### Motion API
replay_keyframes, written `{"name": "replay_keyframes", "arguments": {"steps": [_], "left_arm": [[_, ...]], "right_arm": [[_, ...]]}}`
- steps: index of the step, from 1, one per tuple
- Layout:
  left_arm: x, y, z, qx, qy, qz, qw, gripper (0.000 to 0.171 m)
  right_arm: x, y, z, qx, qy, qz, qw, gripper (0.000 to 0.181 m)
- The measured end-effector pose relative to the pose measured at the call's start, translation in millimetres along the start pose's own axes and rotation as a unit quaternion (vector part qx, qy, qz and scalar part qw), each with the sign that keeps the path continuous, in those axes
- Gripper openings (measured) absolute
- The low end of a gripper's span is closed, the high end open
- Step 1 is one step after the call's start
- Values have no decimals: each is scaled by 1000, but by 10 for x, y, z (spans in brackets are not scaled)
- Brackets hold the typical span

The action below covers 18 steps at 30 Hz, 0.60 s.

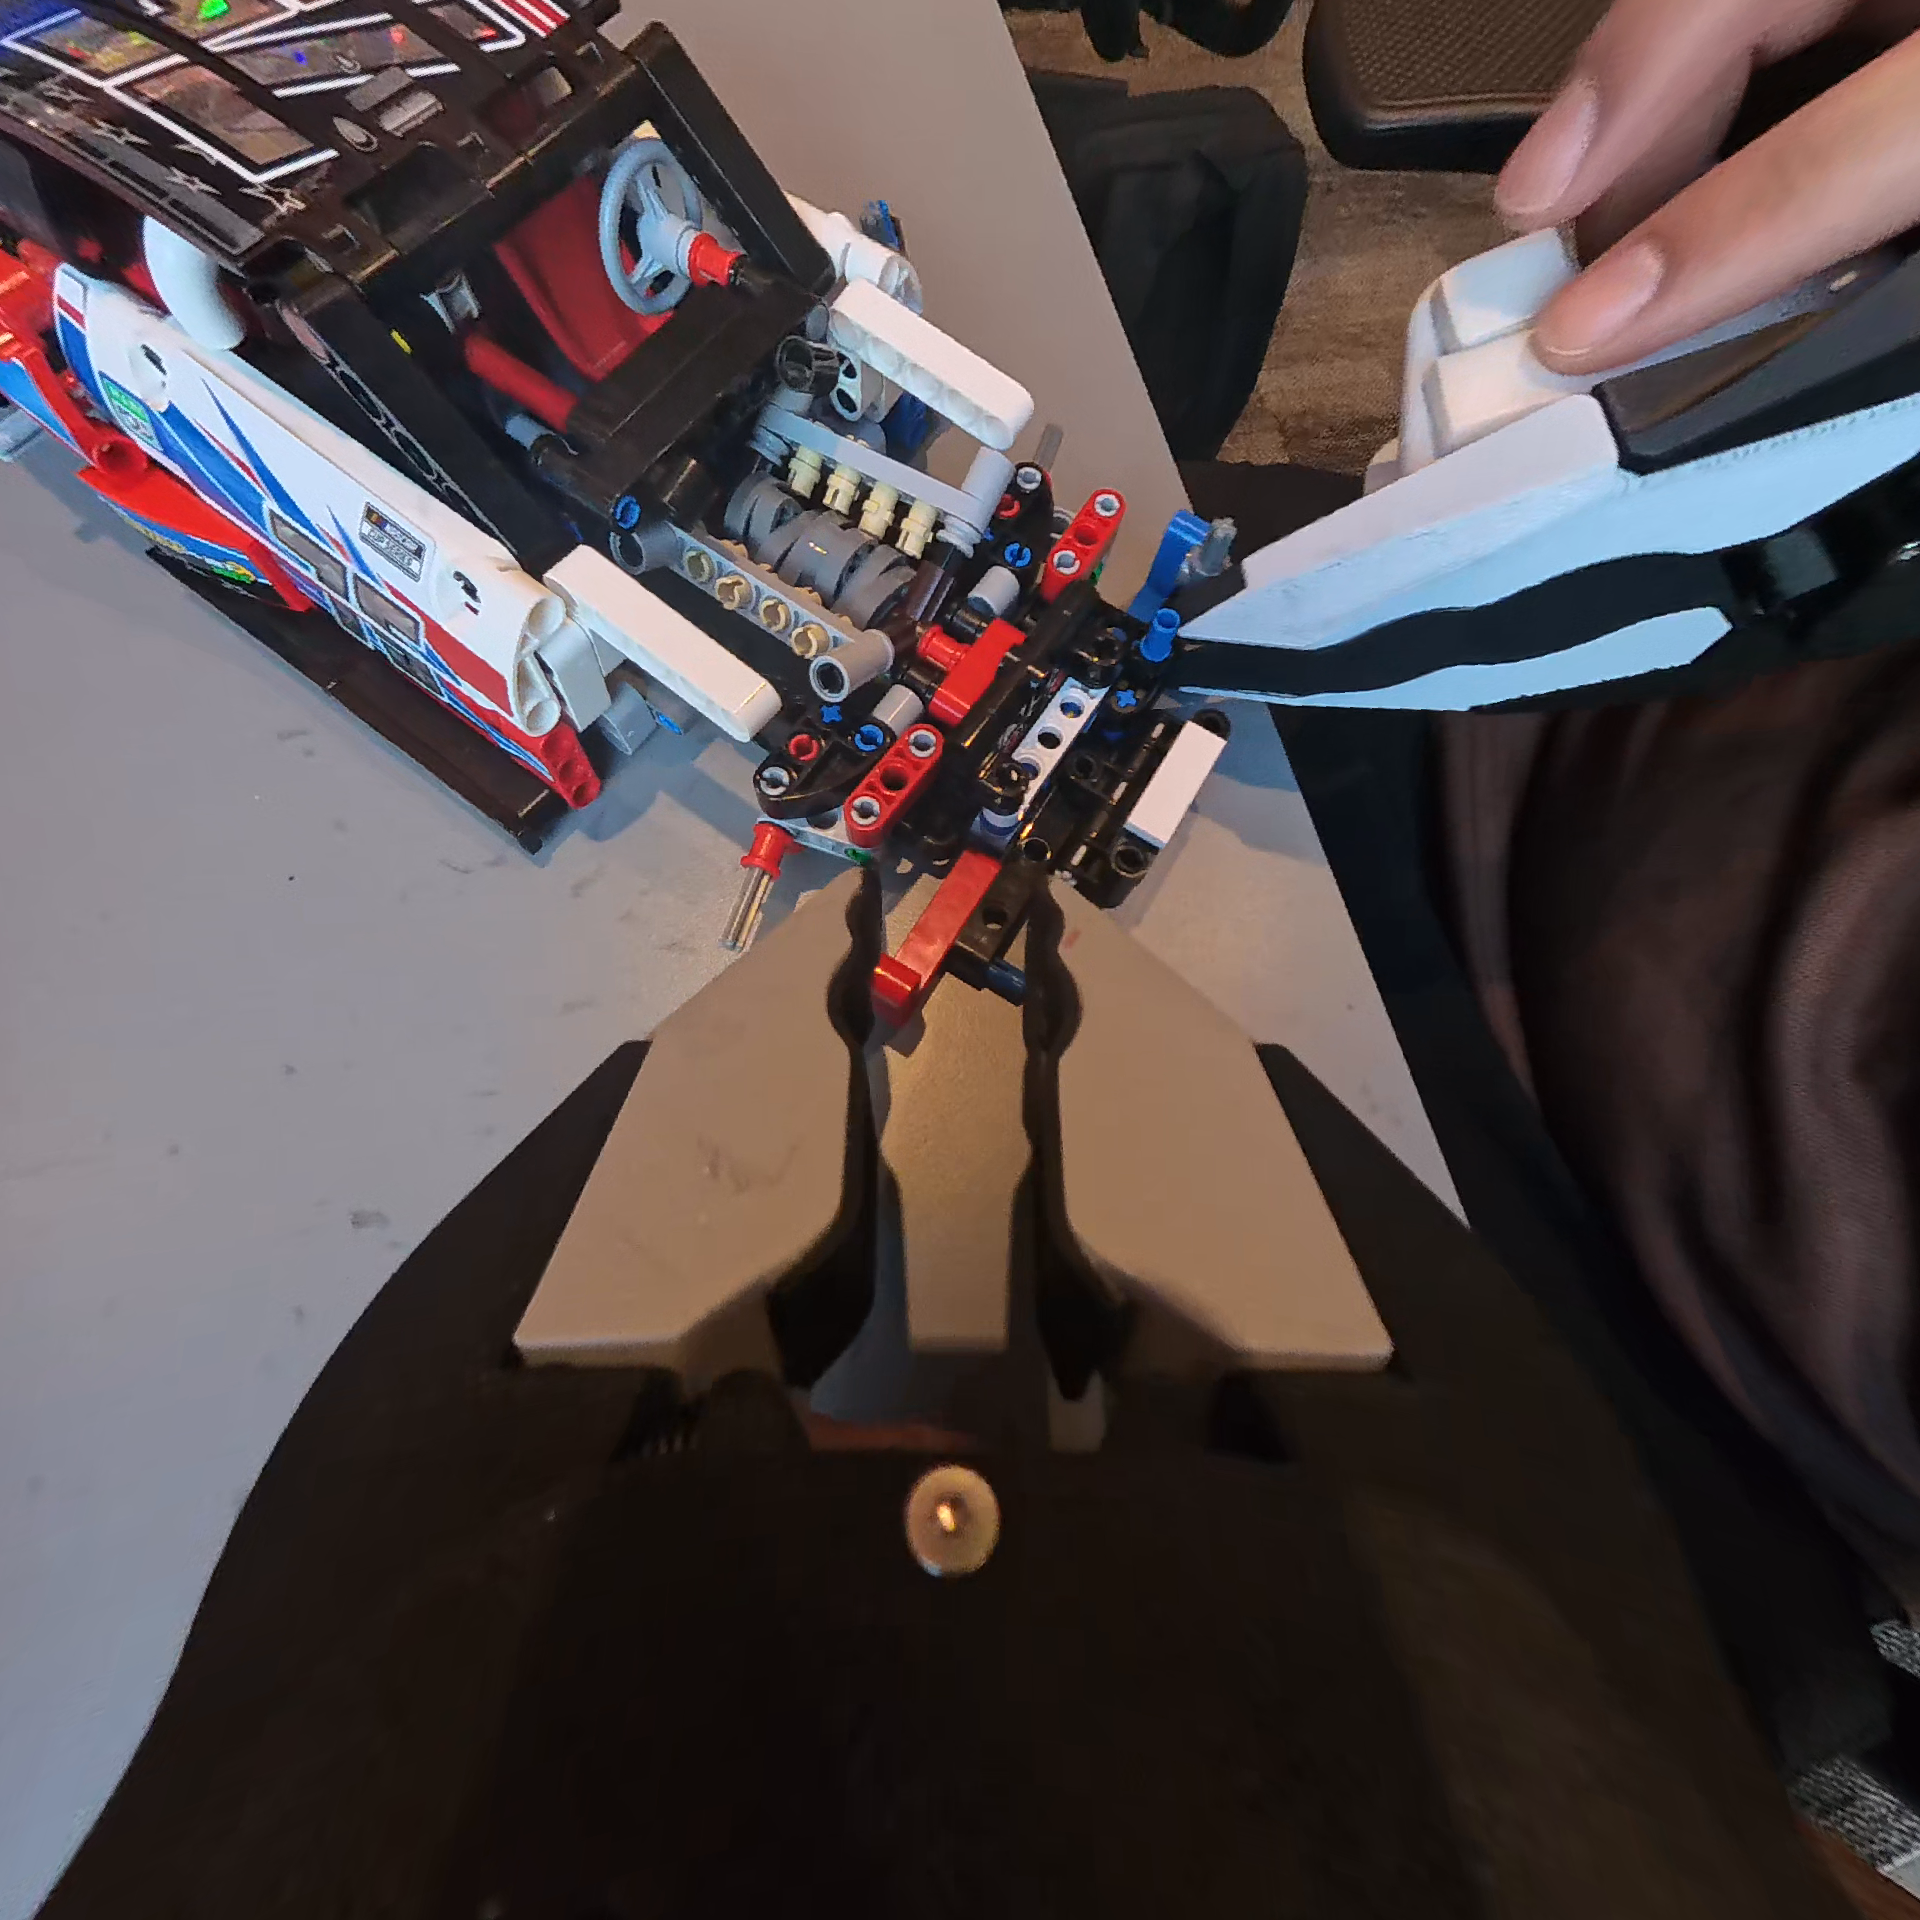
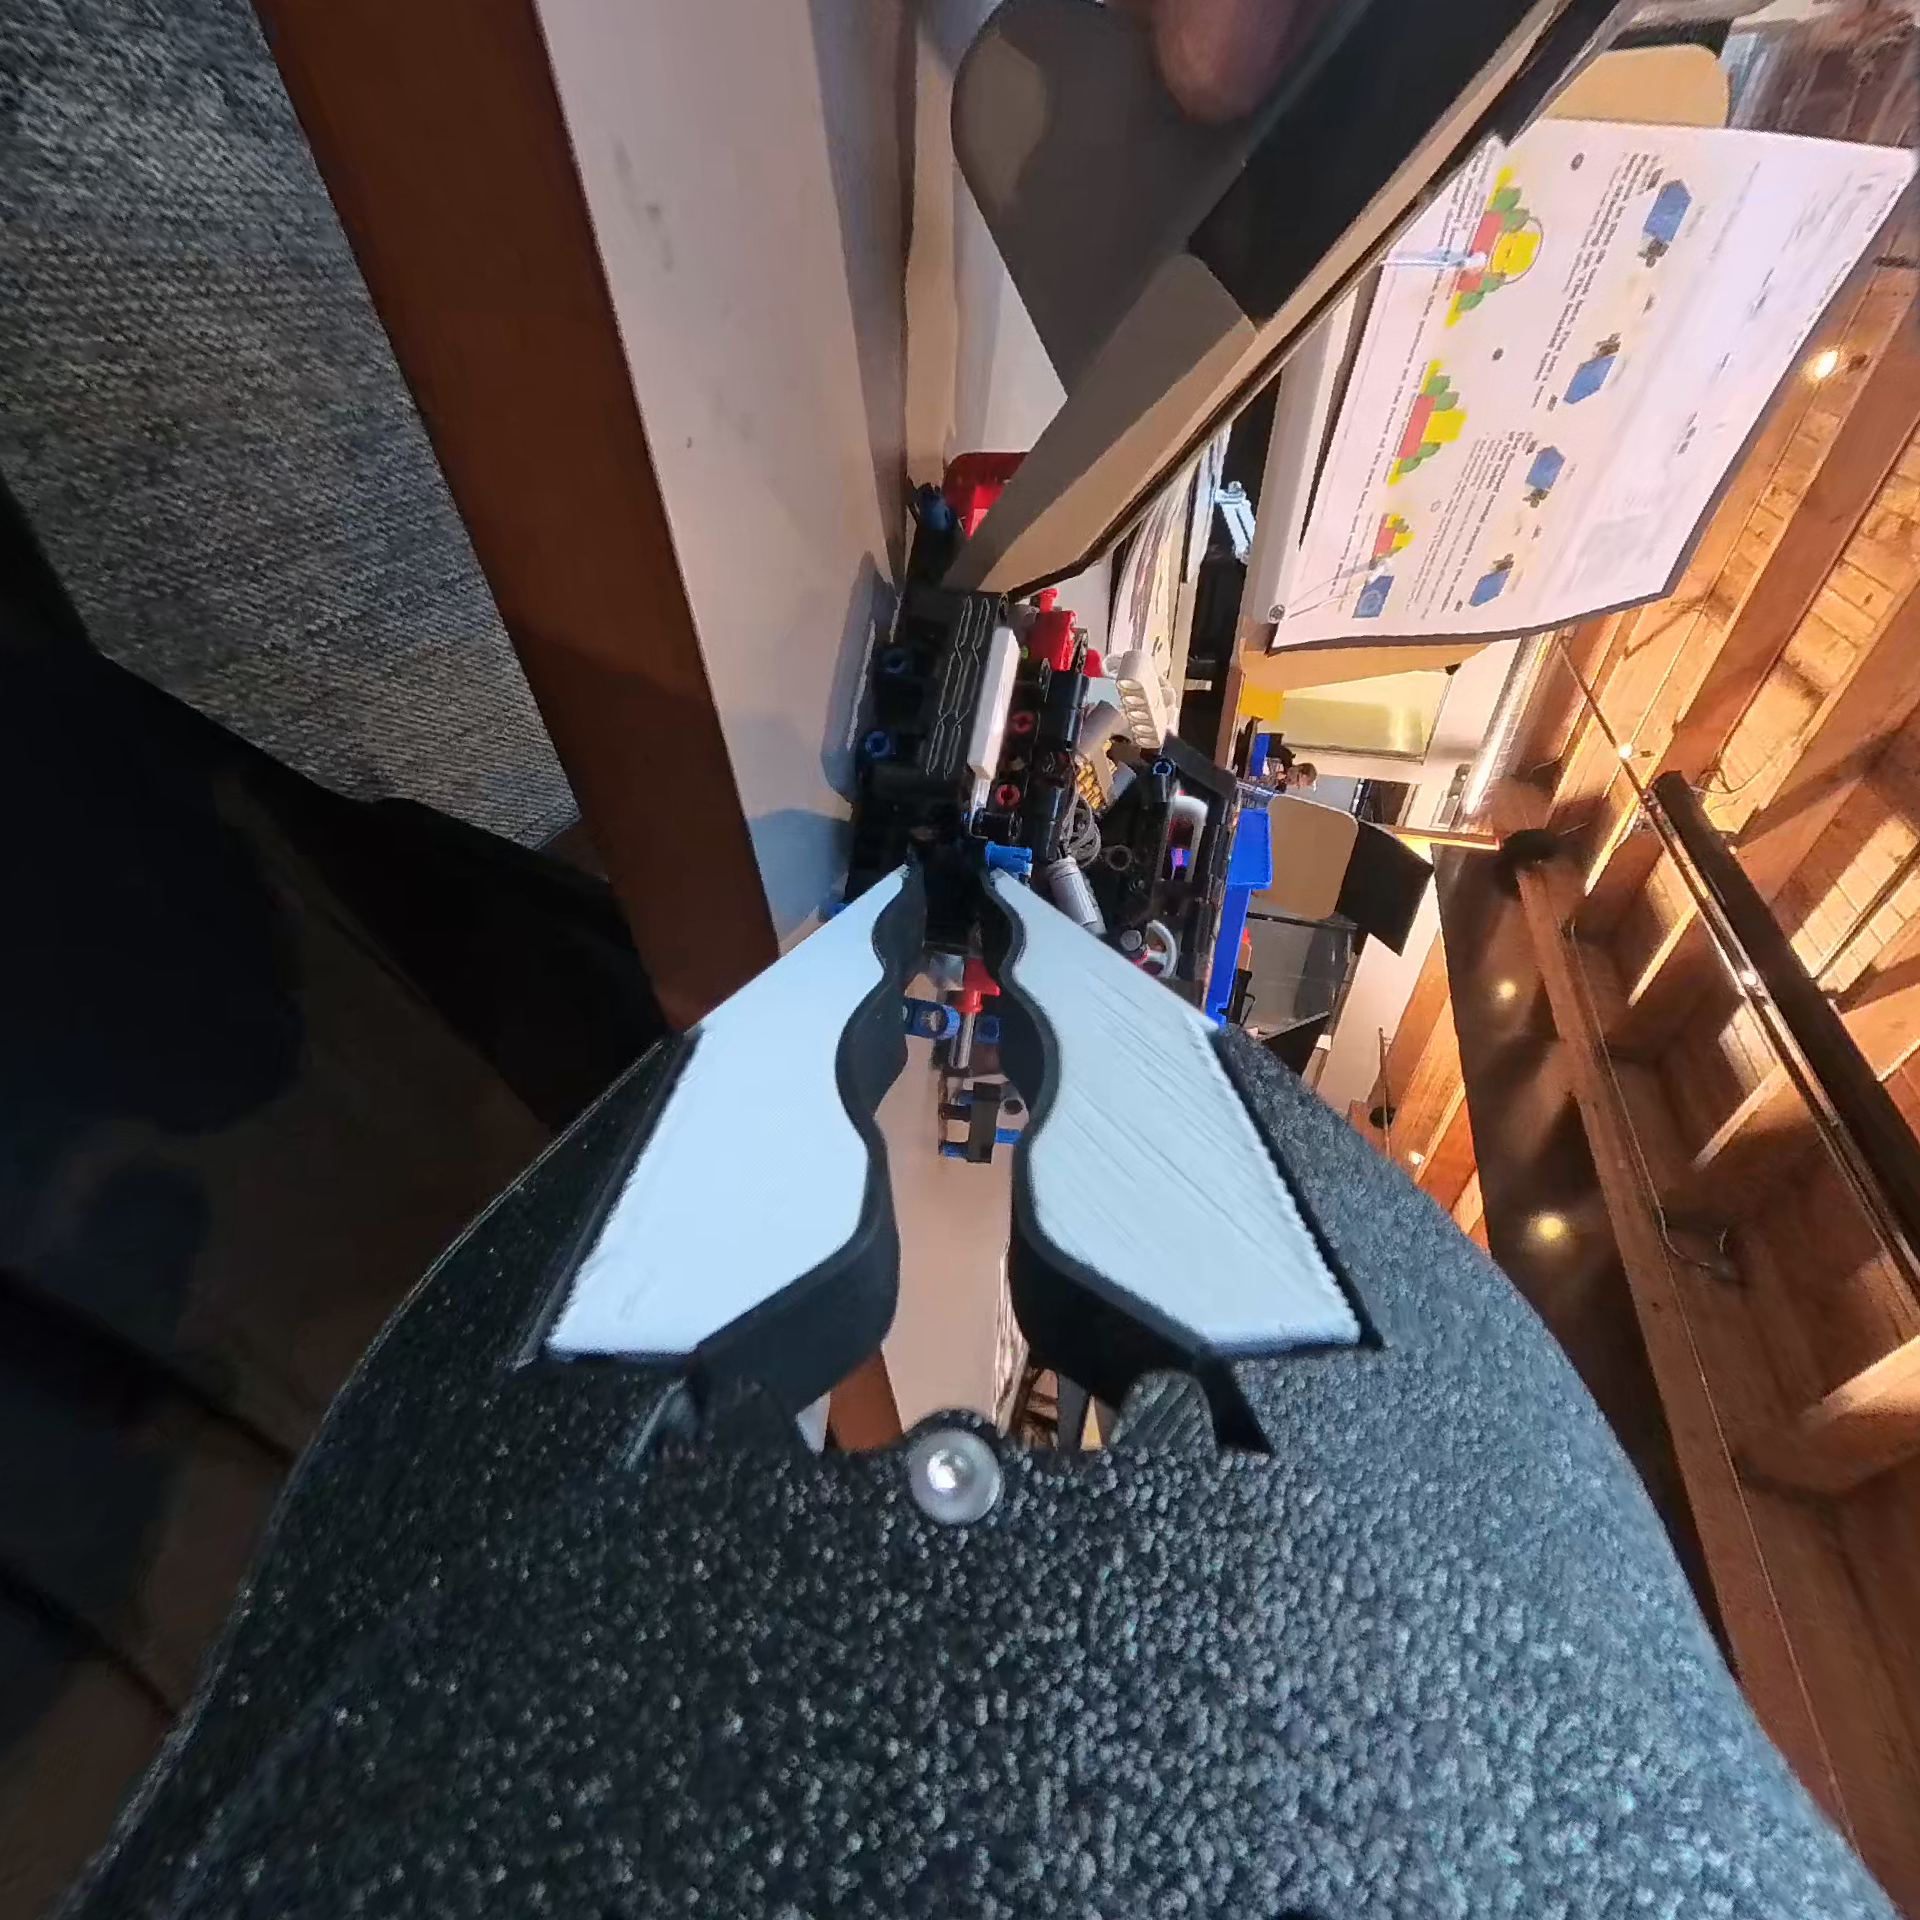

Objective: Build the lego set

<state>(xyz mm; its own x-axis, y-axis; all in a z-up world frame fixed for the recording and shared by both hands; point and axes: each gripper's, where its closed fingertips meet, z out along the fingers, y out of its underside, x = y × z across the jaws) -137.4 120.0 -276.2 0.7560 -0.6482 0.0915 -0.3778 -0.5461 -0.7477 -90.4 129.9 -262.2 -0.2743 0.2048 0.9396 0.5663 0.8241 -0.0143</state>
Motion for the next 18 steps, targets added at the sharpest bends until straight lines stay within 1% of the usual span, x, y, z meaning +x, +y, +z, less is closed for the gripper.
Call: {"name": "replay_keyframes", "arguments": {"steps": [7,18], "left_arm": [[21,12,16,-5,11,-8,1000,21],[48,27,36,-13,22,-12,1000,21]], "right_arm": [[21,38,46,-2,18,-16,1000,9],[38,58,77,36,-2,30,999,6]]}}
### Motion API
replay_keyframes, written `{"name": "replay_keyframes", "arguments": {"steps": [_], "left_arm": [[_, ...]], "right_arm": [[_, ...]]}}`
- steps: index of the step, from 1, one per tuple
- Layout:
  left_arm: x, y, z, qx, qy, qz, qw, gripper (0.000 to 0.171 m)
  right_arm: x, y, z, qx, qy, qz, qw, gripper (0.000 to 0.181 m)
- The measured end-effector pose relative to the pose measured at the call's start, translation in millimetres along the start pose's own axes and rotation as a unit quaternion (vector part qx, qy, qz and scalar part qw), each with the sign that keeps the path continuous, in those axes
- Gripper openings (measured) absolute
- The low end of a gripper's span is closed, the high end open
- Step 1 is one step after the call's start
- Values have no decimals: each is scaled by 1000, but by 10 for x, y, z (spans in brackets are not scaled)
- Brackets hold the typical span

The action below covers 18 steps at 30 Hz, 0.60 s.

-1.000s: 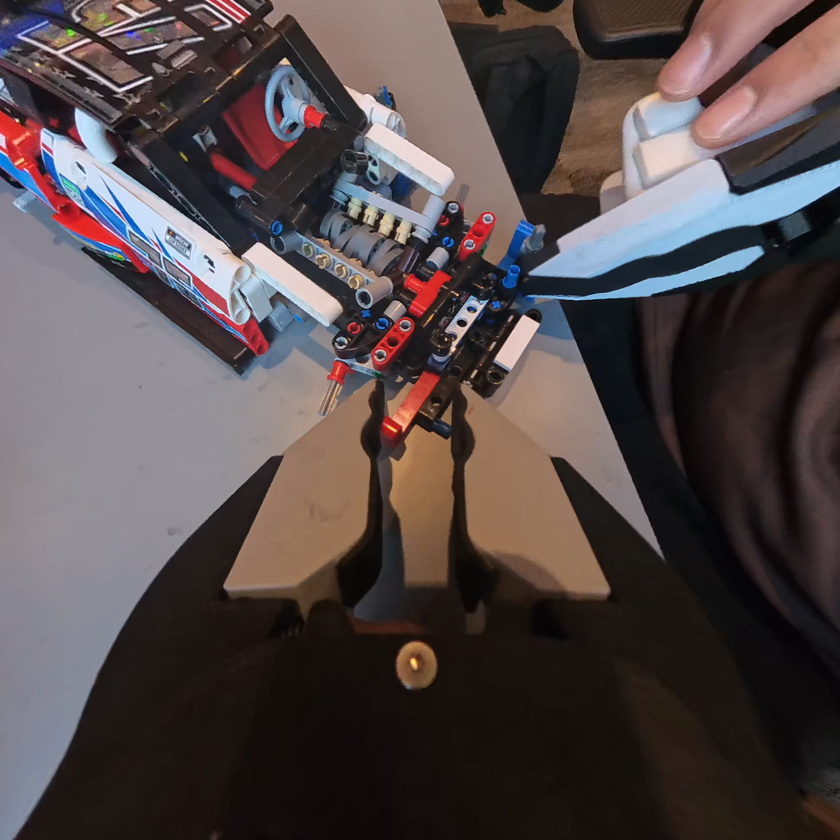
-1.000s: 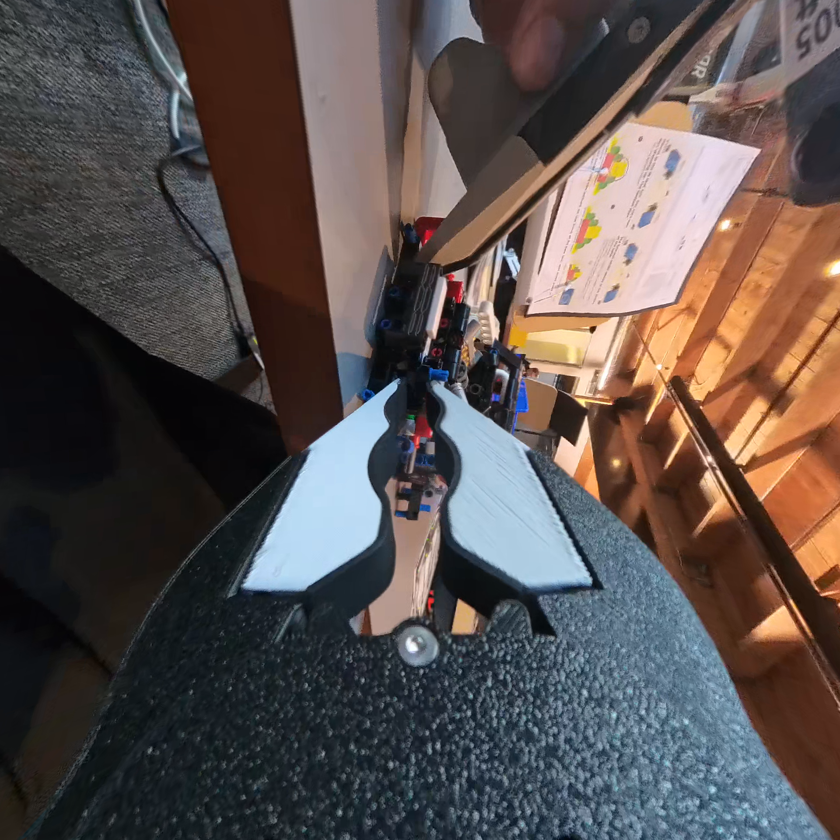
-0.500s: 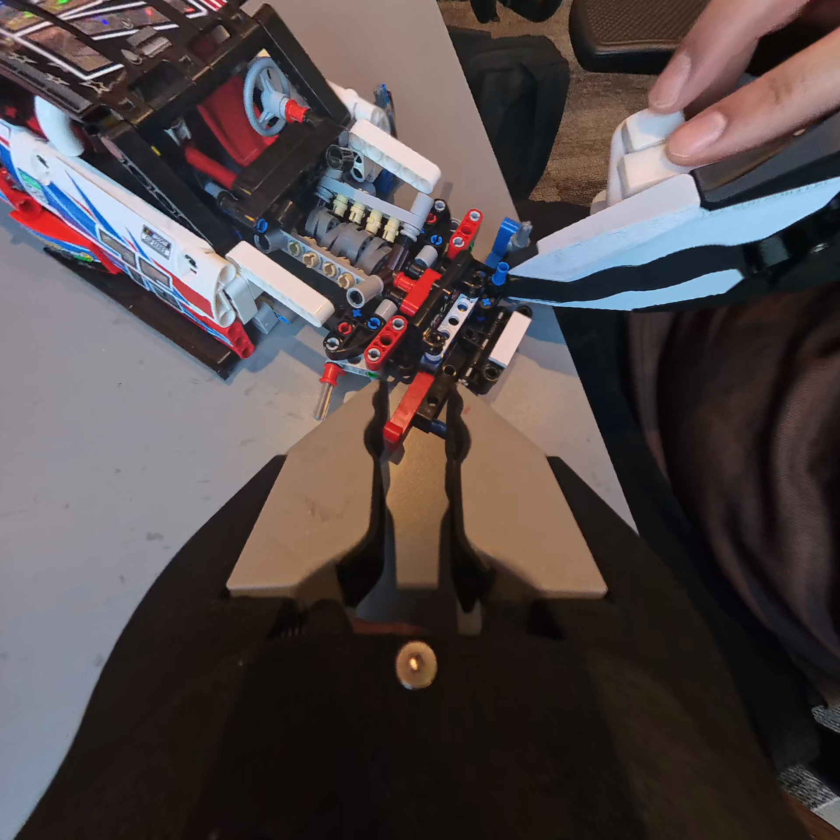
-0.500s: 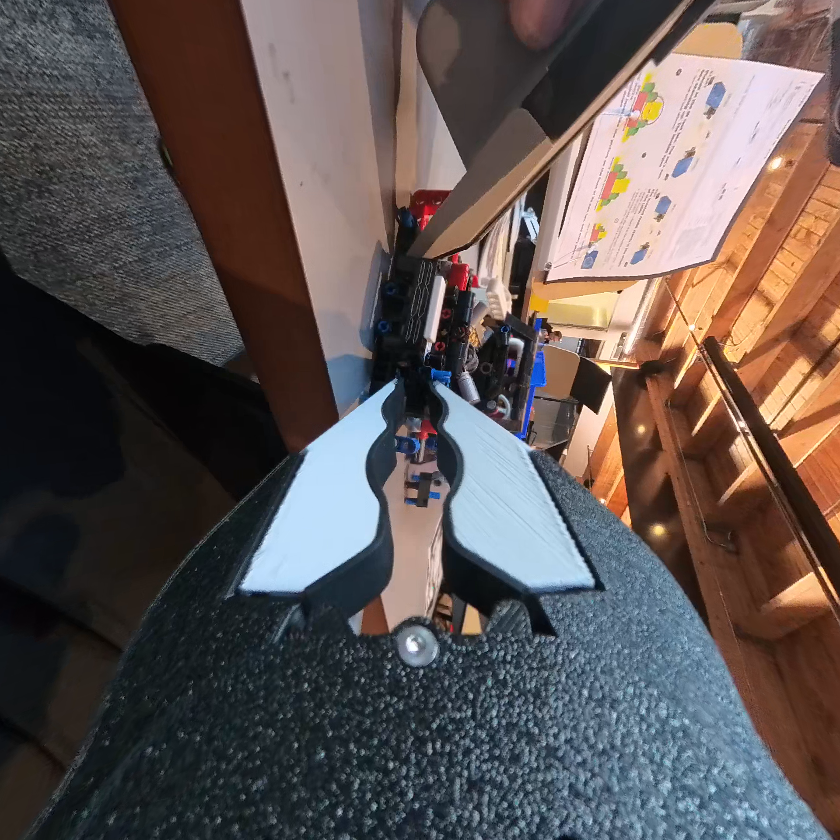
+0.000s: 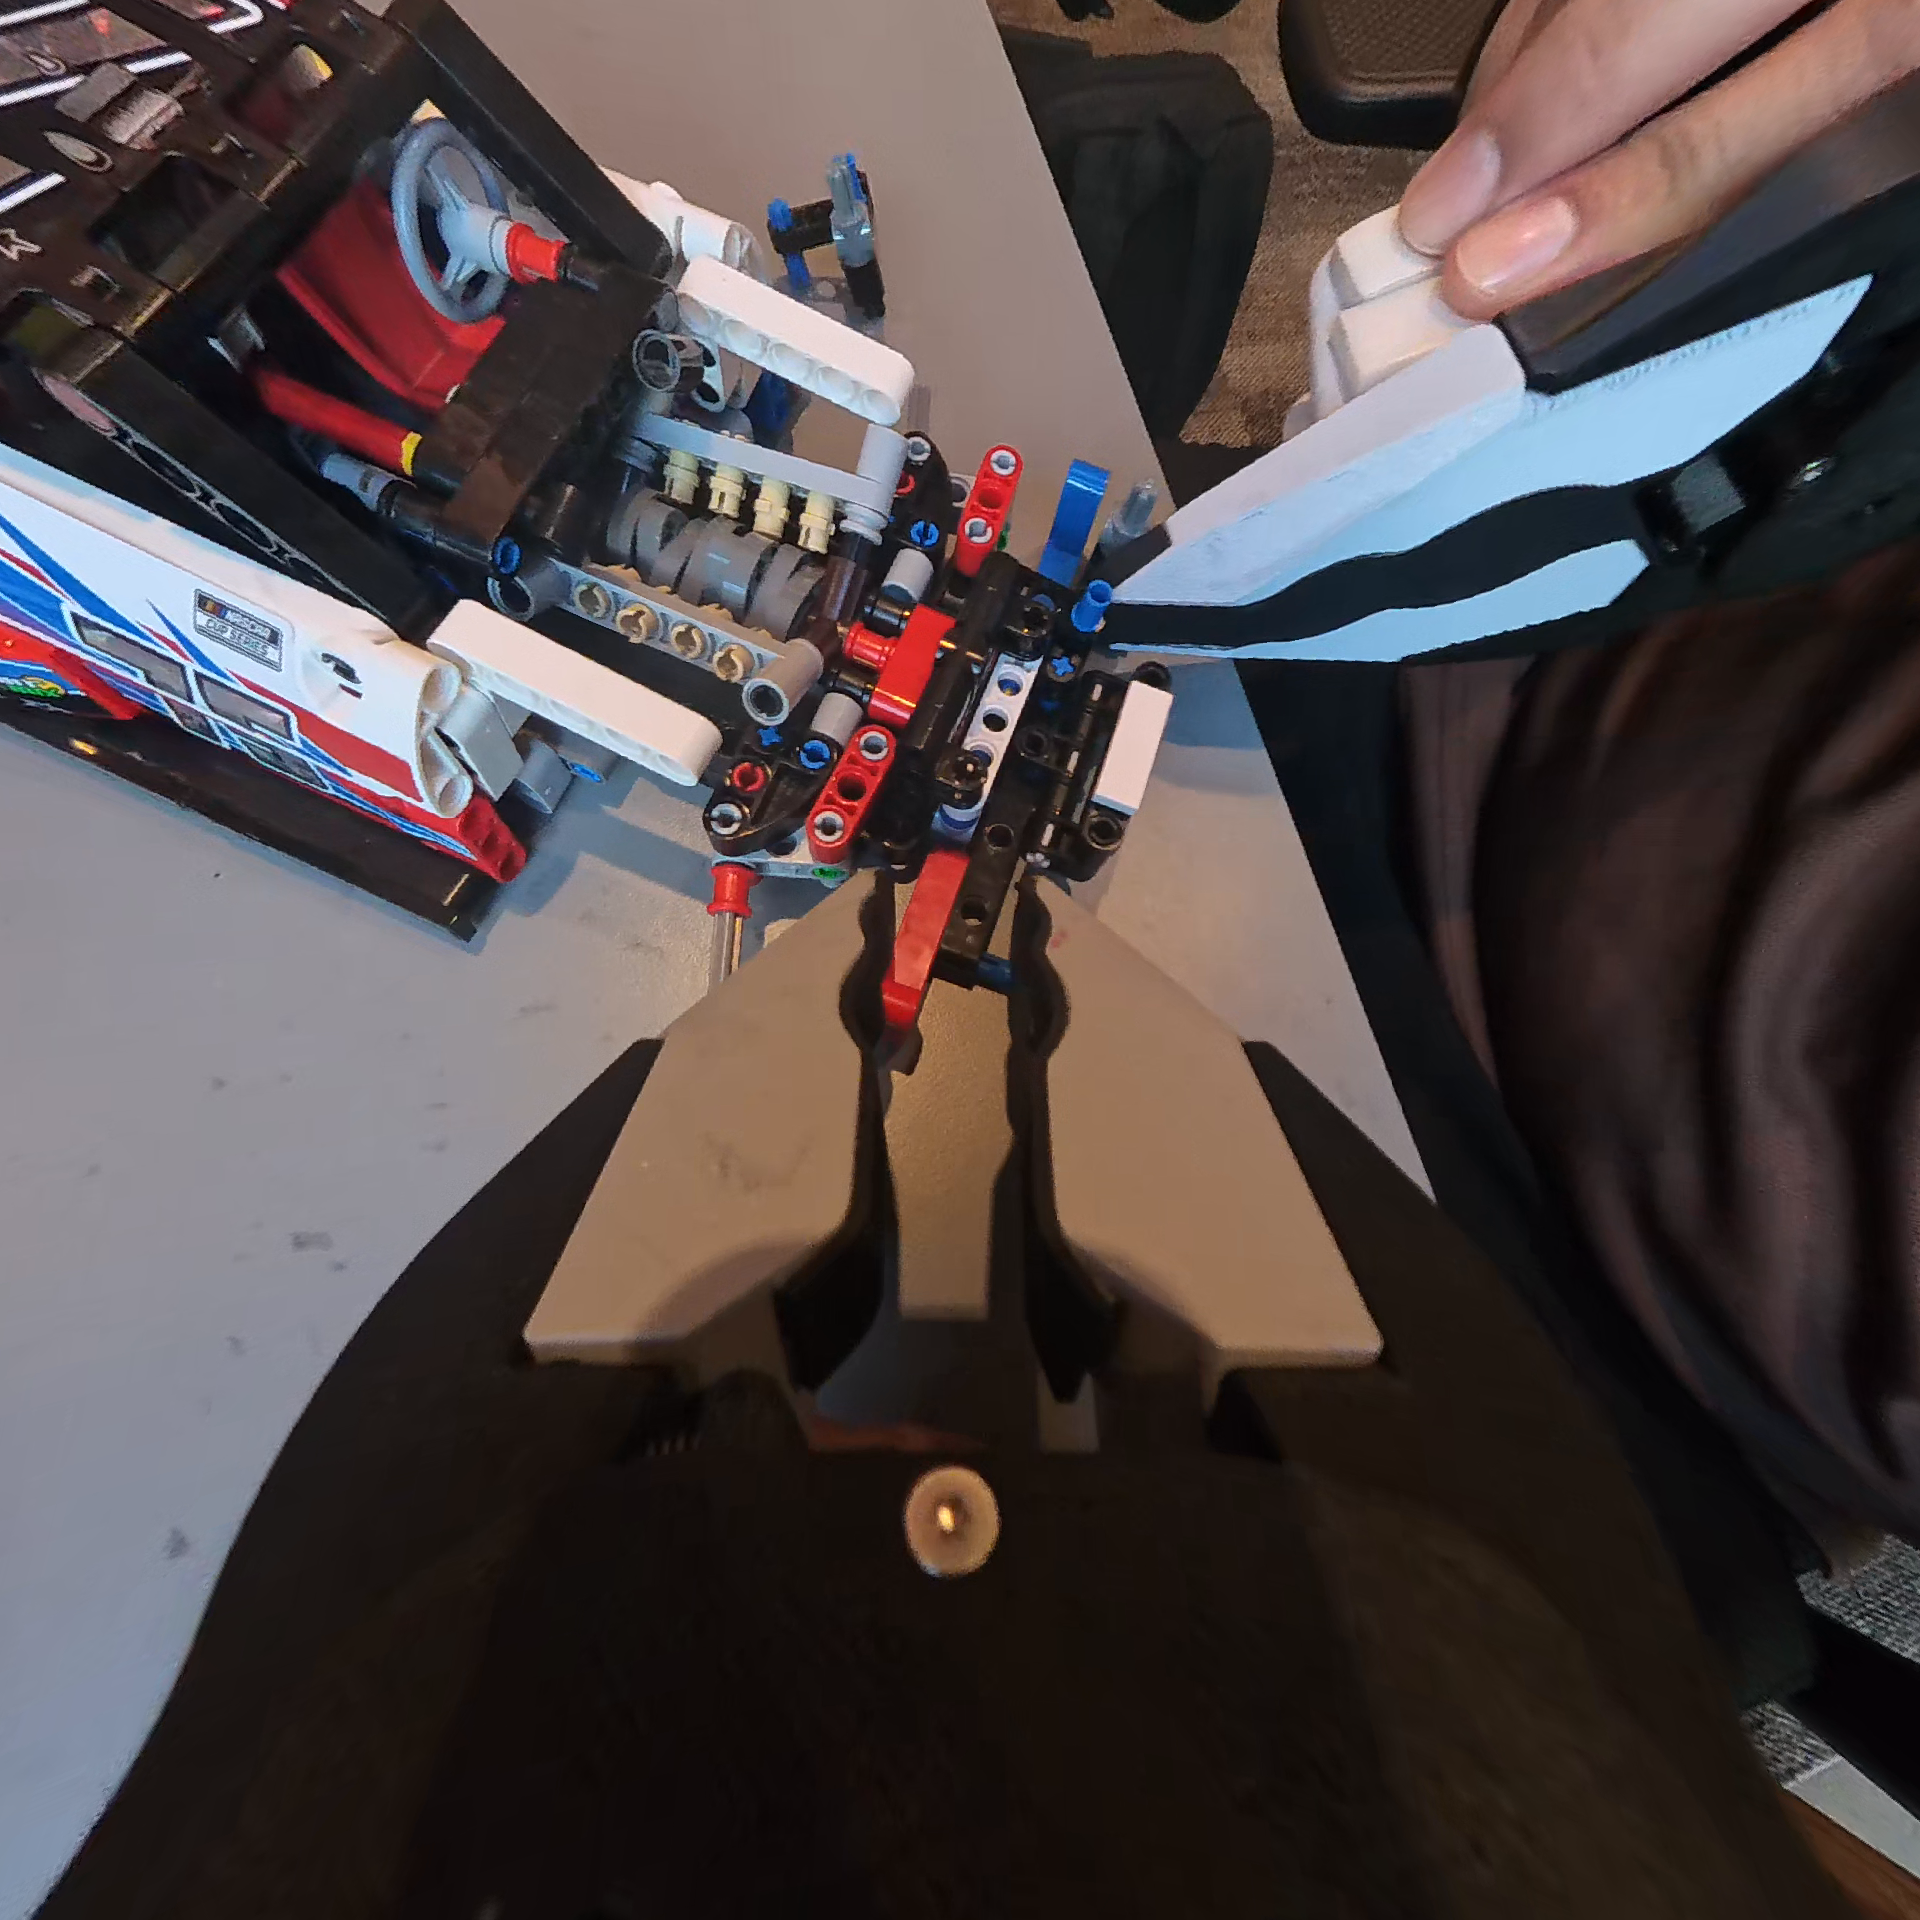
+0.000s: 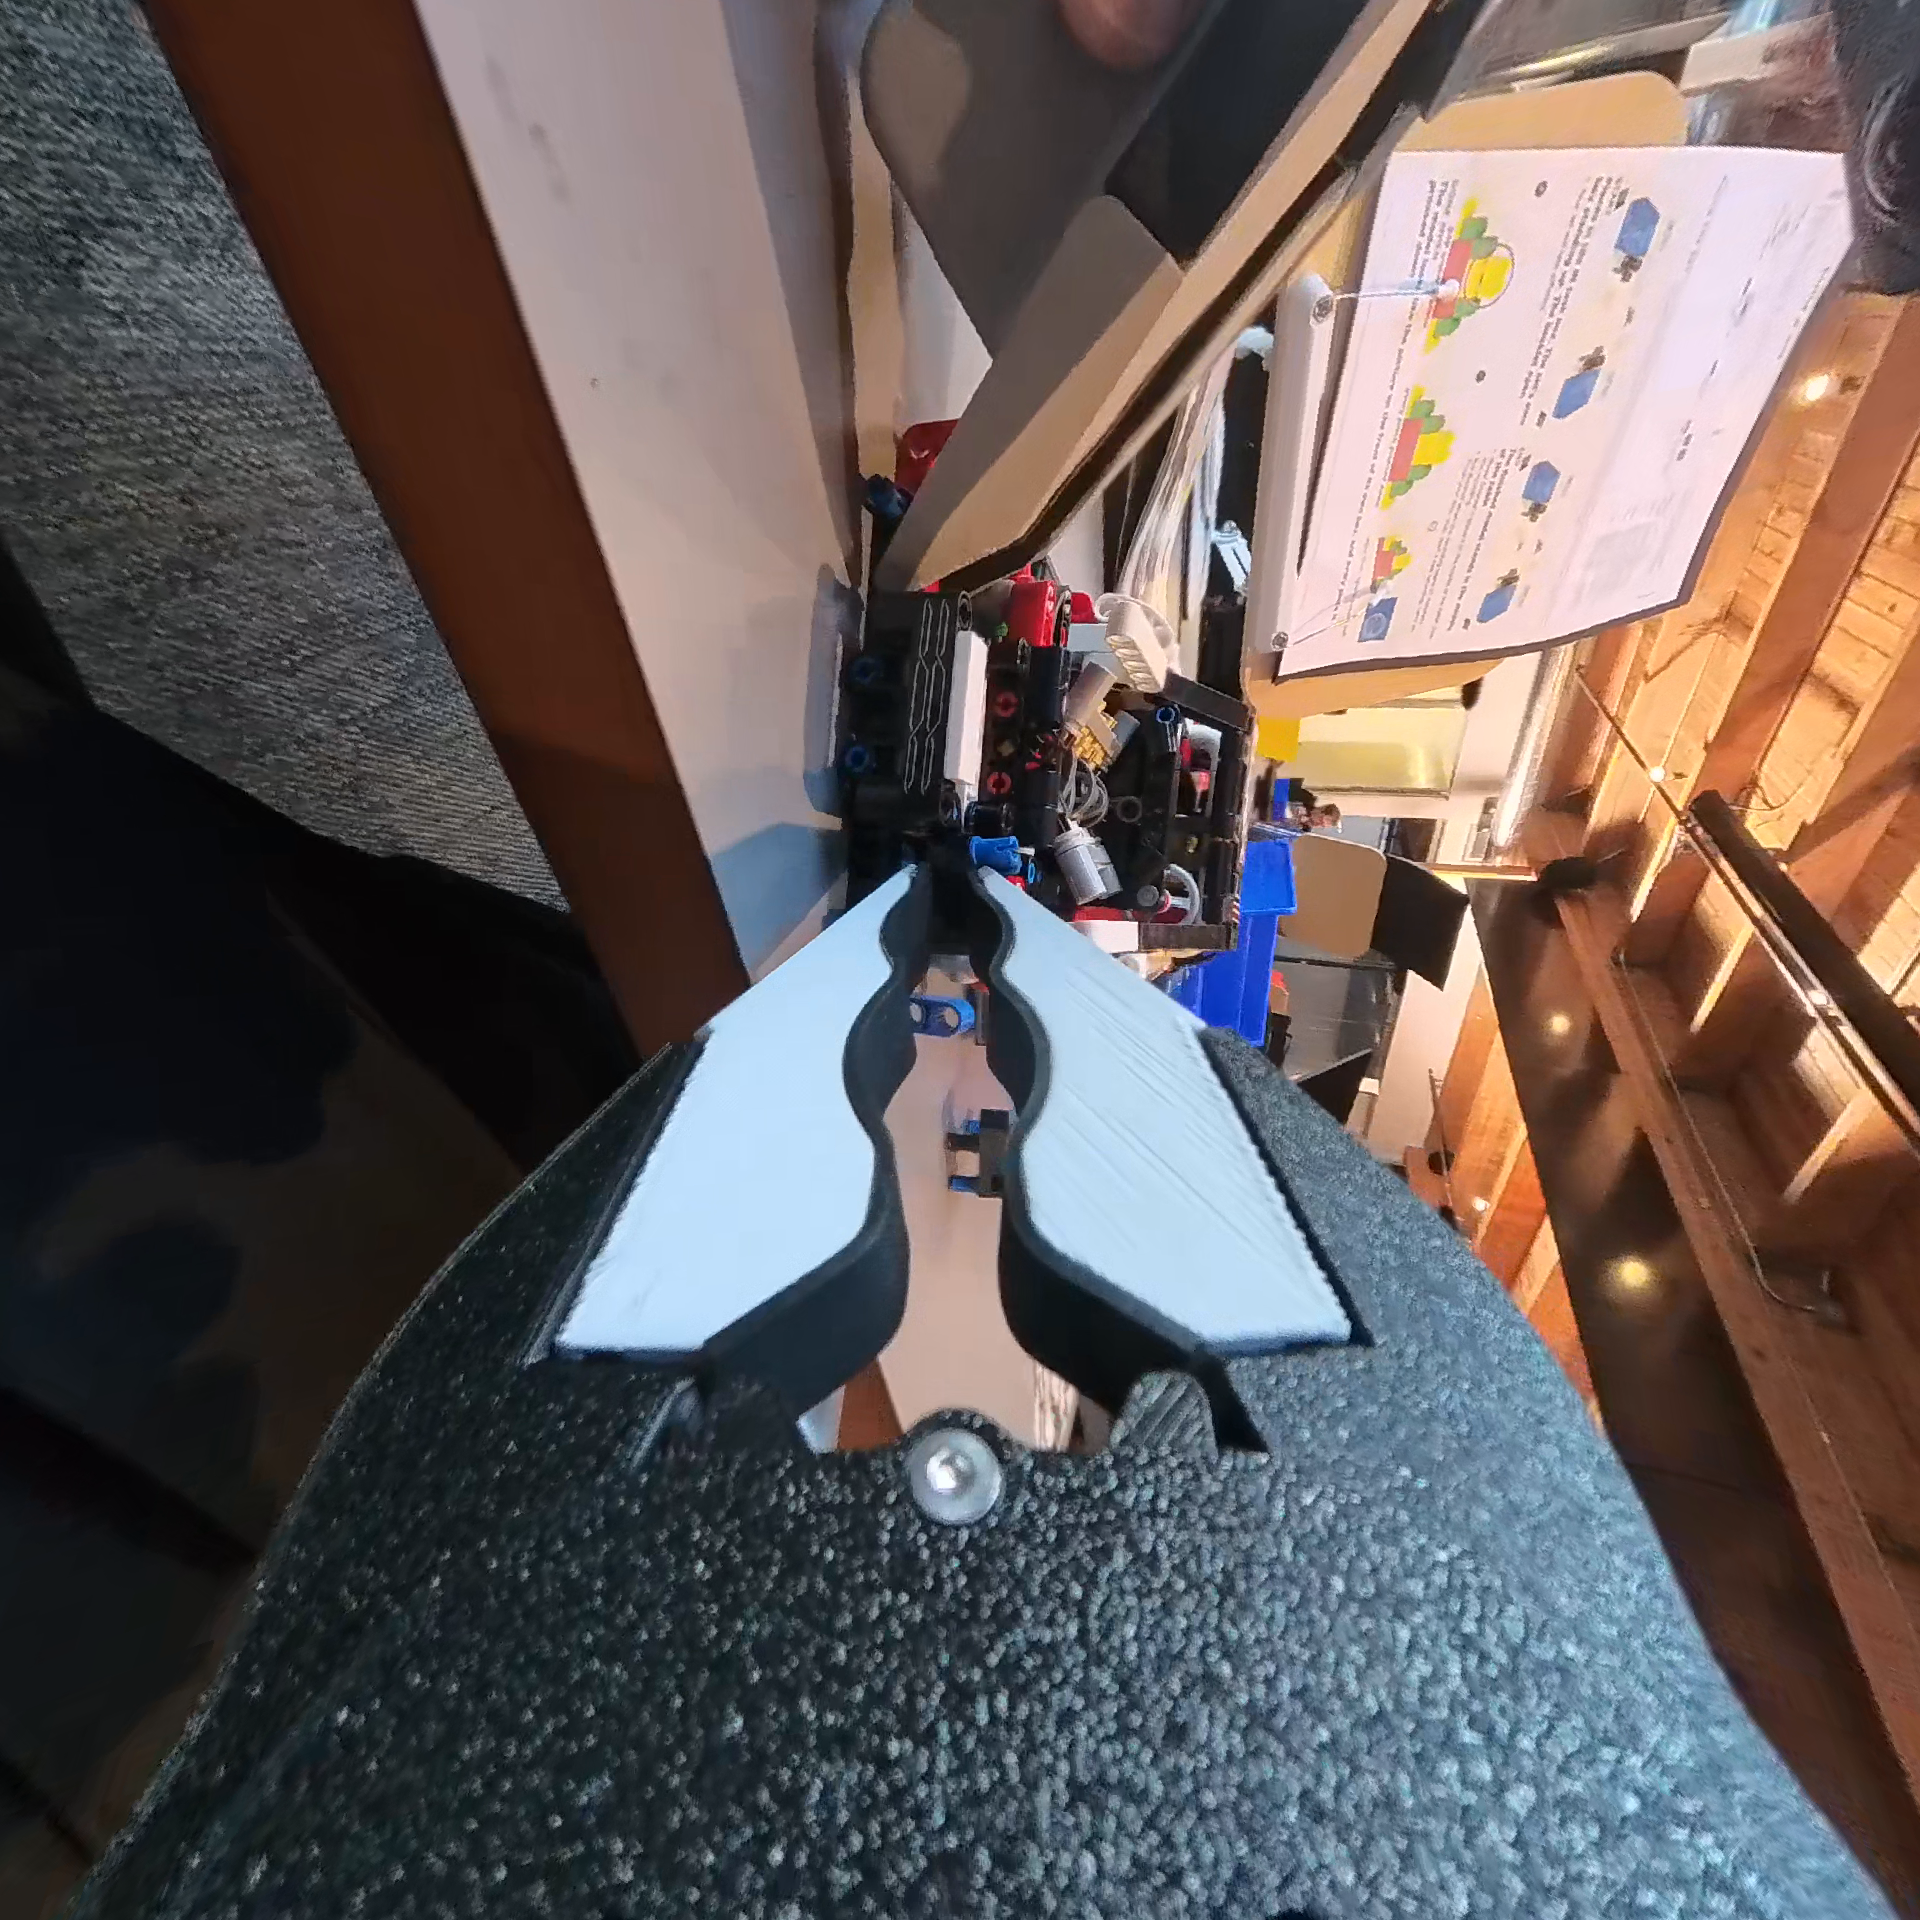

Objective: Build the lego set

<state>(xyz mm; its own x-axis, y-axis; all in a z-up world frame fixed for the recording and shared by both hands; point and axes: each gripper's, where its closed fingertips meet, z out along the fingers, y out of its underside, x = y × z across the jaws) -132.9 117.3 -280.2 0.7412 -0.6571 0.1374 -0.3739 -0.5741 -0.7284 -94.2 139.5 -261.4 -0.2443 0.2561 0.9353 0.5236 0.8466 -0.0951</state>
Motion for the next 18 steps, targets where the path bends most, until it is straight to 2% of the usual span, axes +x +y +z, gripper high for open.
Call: {"name": "replay_keyframes", "arguments": {"steps": [8,14,18], "left_arm": [[-6,-1,2,0,0,-3,1000,22],[-1,6,-5,0,-1,5,1000,25],[3,14,-22,1,11,1,1000,25]], "right_arm": [[6,10,13,3,-18,28,999,5],[11,-6,7,23,20,71,997,7],[14,-20,-90,42,-28,149,988,8]]}}
